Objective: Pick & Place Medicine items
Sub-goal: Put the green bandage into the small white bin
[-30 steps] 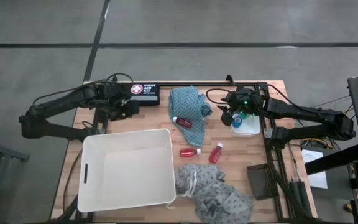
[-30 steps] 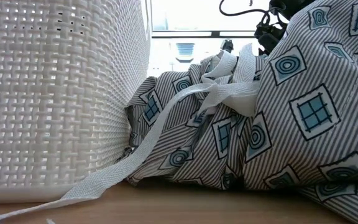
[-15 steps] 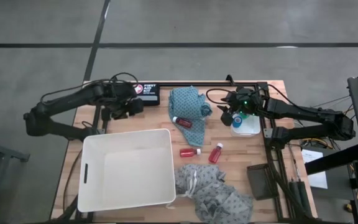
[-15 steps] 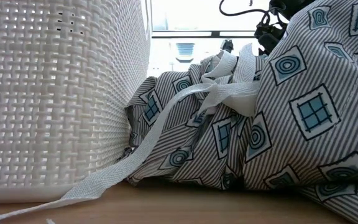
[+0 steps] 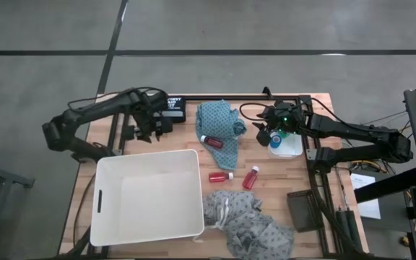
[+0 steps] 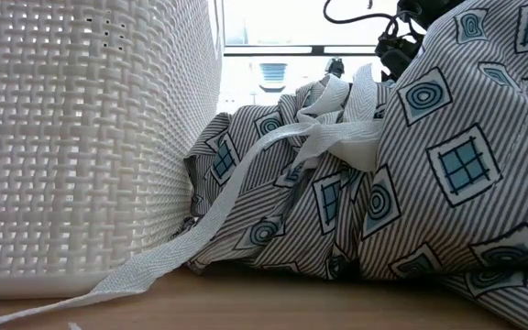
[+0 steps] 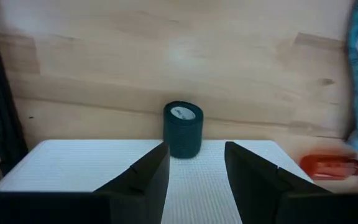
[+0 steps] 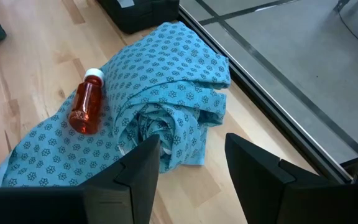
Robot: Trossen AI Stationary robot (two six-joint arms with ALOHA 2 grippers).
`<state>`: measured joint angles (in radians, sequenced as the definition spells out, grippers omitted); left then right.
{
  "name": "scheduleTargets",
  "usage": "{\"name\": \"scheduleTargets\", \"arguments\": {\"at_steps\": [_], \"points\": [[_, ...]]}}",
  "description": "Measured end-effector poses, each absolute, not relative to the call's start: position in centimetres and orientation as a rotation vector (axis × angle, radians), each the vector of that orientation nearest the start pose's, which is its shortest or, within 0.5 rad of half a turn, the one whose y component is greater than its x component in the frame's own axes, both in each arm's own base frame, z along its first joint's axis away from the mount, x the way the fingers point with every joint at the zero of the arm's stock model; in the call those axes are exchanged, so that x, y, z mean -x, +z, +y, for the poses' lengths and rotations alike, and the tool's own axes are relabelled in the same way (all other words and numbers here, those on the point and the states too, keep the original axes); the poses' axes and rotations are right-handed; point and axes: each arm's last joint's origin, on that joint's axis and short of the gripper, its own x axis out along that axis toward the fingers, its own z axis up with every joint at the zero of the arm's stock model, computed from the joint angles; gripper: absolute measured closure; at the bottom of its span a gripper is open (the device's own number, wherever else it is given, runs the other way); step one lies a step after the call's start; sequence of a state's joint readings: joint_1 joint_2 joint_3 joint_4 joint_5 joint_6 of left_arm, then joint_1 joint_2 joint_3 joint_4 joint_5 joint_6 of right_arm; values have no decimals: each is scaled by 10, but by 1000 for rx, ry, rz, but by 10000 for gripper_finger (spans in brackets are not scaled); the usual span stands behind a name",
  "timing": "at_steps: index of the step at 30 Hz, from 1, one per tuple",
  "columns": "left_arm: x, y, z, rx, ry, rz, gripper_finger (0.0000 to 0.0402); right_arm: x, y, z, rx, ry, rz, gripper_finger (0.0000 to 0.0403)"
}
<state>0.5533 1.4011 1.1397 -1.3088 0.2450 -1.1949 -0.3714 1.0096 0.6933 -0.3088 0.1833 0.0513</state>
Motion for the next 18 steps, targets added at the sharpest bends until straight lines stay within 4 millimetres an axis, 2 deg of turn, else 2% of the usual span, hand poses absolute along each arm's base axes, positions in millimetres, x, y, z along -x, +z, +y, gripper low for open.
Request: {"name": "scheduleTargets", "arguments": {"at_steps": [8,18], "points": [[-211,242,119,1511,1153,1304,232,-193,252,-81,-108,-552,616,224],[-215,230,119,1470,1136,1377,135,-193,252,-81,-108,-552,616,223]]}}
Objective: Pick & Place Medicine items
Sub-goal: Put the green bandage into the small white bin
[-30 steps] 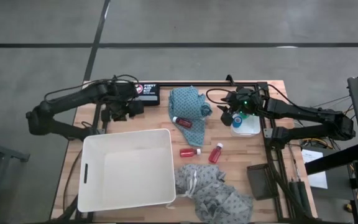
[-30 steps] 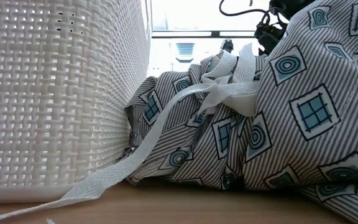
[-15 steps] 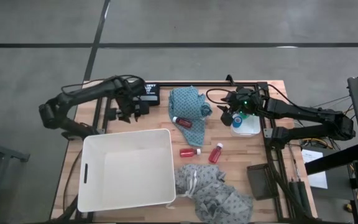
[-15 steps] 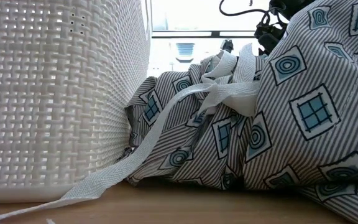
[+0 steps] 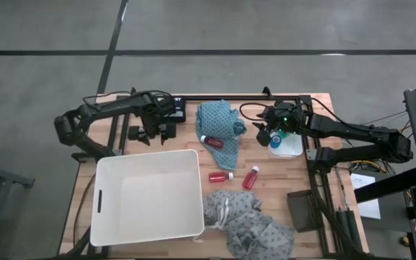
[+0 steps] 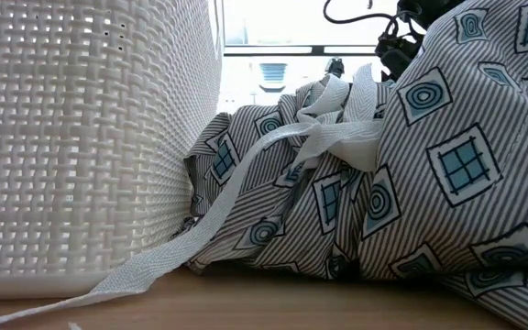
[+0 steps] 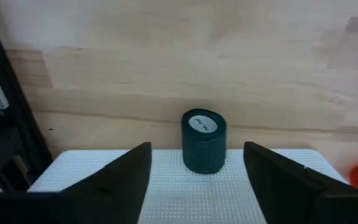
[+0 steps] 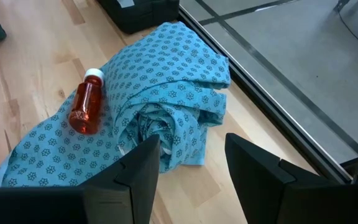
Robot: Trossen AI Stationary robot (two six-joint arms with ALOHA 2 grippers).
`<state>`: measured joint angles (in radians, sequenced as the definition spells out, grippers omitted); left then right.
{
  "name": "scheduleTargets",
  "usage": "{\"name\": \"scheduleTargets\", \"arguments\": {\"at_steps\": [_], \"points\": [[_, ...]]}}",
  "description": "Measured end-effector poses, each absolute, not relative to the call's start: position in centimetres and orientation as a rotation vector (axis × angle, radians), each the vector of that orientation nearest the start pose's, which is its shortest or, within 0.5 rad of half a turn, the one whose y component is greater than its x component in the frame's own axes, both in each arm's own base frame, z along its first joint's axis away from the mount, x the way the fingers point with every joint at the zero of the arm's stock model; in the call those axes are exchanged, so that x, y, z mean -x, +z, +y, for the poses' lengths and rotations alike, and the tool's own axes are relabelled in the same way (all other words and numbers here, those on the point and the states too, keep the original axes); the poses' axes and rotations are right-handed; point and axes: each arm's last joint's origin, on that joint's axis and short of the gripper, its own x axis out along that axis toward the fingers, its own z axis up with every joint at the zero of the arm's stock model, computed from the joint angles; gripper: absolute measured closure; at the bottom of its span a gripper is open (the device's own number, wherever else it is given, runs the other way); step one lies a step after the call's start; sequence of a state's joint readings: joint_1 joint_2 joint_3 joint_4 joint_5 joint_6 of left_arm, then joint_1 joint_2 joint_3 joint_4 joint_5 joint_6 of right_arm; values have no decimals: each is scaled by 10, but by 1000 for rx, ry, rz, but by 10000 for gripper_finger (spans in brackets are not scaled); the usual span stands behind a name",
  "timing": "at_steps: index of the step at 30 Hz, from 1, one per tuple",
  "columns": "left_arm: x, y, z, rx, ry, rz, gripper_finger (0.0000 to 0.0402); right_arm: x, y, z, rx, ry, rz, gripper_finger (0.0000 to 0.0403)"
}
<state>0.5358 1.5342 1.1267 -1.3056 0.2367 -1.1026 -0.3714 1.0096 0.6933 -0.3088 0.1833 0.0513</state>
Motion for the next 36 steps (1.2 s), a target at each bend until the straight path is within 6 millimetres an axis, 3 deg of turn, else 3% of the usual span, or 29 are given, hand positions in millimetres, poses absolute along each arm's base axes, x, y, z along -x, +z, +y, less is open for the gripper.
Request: {"name": "scheduleTargets", "arguments": {"at_steps": [7,15,27,36], "points": [[-204,216,112,1551,1198,1371,102,-193,252,-81,-108,-552,616,226],[-211,208,111,1580,1096,1319,100,-193,252,-81,-108,-552,616,223],[-220,207,94,1569,1064,1344,101,-193,252,-81,-108,-552,616,226],[-212,174,85,1738,934,1383,105,-193,252,-81,-108,-552,616,223]]}}
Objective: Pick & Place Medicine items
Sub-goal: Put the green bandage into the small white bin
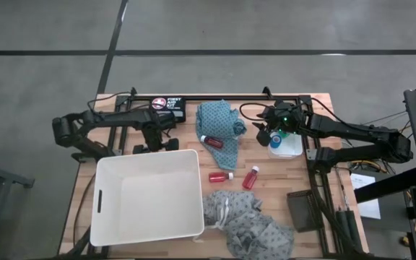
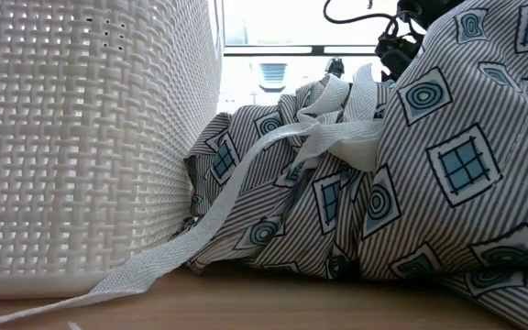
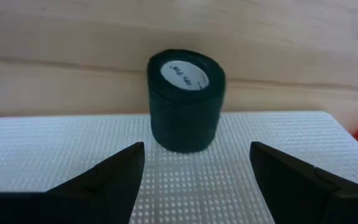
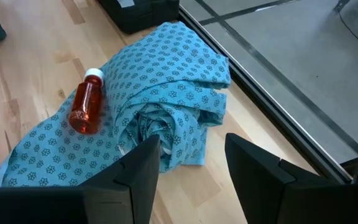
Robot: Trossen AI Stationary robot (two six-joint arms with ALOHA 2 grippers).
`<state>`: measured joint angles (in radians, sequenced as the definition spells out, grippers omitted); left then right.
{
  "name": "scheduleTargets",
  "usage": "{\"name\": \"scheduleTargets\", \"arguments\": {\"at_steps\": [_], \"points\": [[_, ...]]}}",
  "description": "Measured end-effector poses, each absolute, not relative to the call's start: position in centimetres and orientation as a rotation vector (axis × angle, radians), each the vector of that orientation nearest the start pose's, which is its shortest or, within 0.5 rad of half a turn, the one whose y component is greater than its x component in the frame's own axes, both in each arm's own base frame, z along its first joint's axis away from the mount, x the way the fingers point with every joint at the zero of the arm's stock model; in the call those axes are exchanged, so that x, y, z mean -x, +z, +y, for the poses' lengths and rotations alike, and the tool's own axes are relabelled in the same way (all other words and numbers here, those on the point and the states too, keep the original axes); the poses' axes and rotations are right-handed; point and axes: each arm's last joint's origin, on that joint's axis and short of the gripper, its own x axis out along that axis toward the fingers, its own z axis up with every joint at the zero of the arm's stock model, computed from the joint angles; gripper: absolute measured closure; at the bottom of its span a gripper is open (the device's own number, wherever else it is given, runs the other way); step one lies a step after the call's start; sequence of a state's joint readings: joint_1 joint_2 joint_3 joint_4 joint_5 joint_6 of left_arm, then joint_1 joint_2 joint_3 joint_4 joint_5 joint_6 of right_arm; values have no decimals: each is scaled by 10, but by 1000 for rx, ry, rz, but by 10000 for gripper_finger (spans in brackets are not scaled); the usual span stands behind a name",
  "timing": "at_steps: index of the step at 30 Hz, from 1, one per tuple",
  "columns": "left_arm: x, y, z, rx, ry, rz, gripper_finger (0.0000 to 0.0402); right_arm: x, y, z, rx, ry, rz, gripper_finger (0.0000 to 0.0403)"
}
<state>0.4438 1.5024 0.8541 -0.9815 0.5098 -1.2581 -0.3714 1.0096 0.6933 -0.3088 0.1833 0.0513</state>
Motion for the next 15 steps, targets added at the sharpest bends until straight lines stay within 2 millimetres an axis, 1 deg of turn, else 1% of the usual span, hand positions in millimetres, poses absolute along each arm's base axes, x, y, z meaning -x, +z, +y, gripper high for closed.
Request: {"name": "scheduleTargets", "arguments": {"at_steps": [5,9,15], "points": [[-211,167,85,1741,933,1365,105,-193,252,-81,-108,-552,616,224],[-207,160,84,1752,966,1356,106,-193,252,-81,-108,-552,616,227],[-204,149,83,1755,962,1330,106,-193,252,-81,-108,-552,616,223]]}}
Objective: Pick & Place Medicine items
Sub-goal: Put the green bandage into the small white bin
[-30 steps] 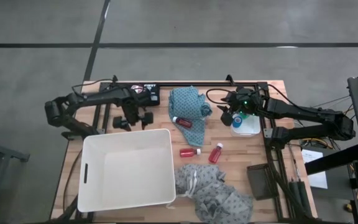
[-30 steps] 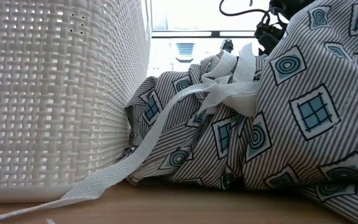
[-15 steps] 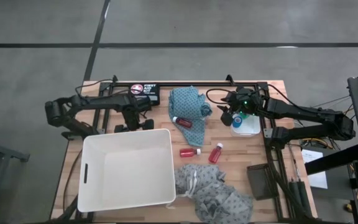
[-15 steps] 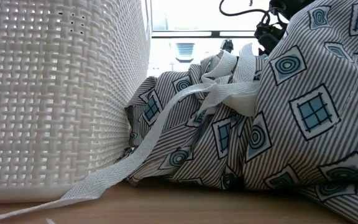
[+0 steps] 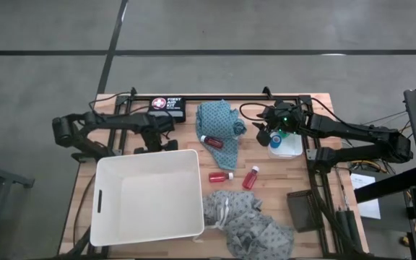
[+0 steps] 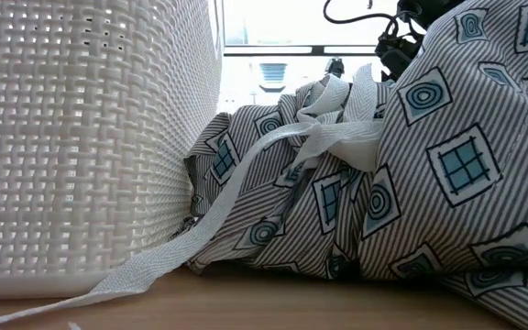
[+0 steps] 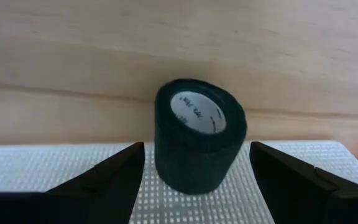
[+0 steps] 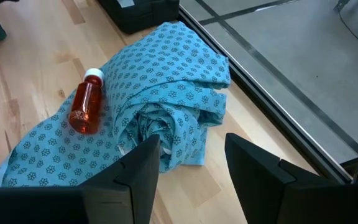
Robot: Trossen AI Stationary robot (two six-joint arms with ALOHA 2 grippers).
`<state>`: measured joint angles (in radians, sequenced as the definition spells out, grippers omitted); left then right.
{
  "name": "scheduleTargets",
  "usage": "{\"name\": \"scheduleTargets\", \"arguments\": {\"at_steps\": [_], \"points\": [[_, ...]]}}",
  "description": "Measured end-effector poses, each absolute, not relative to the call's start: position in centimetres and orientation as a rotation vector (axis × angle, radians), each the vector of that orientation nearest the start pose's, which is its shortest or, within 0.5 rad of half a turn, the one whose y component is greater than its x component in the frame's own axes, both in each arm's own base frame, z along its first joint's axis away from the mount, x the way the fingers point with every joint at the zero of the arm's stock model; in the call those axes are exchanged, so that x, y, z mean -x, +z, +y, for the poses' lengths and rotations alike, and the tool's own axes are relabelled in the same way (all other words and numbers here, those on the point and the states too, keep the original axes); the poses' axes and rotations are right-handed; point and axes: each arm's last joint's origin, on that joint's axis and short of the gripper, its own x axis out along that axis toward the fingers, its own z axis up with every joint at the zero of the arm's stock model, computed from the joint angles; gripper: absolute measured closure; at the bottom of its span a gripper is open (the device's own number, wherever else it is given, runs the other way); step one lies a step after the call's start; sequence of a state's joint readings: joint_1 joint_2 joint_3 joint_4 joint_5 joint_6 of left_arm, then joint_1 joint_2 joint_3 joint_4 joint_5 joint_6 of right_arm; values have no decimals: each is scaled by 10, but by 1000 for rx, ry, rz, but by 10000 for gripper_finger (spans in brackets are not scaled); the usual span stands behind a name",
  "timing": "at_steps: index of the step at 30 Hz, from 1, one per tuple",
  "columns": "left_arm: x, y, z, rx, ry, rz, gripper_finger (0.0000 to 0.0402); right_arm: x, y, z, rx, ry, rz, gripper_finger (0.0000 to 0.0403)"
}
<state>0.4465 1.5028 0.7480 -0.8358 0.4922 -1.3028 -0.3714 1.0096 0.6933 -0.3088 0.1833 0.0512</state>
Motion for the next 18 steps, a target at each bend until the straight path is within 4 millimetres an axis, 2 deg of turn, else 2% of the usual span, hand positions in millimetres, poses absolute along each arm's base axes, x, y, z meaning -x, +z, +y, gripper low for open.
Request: {"name": "scheduleTargets", "arguments": {"at_steps": [18], "points": [[-194,131,84,1739,1017,1291,107,-193,251,-81,-108,-552,617,225]]}}
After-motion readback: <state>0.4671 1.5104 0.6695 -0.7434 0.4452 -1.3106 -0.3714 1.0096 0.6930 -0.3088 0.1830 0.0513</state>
